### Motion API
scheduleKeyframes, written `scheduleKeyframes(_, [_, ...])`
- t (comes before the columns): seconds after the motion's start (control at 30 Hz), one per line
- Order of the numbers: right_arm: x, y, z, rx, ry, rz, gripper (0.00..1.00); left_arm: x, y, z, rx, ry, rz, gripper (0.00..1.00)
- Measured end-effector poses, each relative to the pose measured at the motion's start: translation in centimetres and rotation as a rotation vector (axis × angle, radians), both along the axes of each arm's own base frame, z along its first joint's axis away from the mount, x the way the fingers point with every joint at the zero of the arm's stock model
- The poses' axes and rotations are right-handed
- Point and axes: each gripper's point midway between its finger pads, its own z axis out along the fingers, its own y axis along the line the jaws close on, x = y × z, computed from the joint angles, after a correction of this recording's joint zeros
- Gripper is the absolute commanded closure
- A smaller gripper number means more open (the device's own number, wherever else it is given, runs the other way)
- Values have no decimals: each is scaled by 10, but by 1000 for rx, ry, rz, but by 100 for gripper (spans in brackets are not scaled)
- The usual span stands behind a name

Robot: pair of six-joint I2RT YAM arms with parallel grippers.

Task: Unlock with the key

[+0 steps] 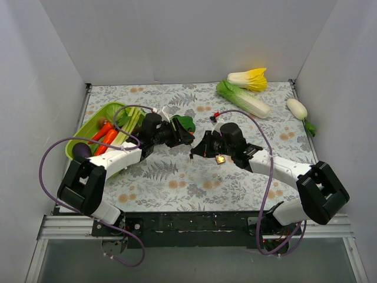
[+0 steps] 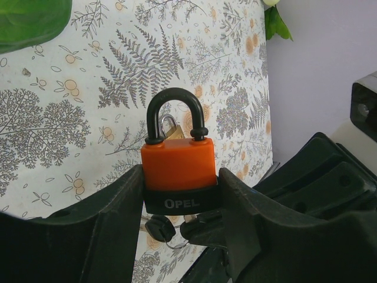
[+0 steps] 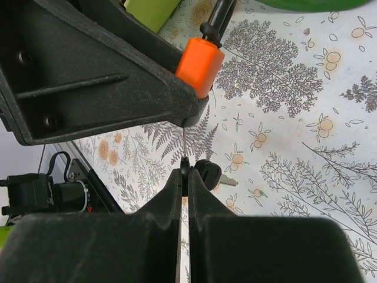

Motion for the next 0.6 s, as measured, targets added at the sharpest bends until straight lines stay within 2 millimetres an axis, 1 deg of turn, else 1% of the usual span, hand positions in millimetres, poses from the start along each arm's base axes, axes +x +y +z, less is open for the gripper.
scheduleKeyframes(0.6, [8,2,4,34,15,-30,99,3,0,1,2,-16,13,100])
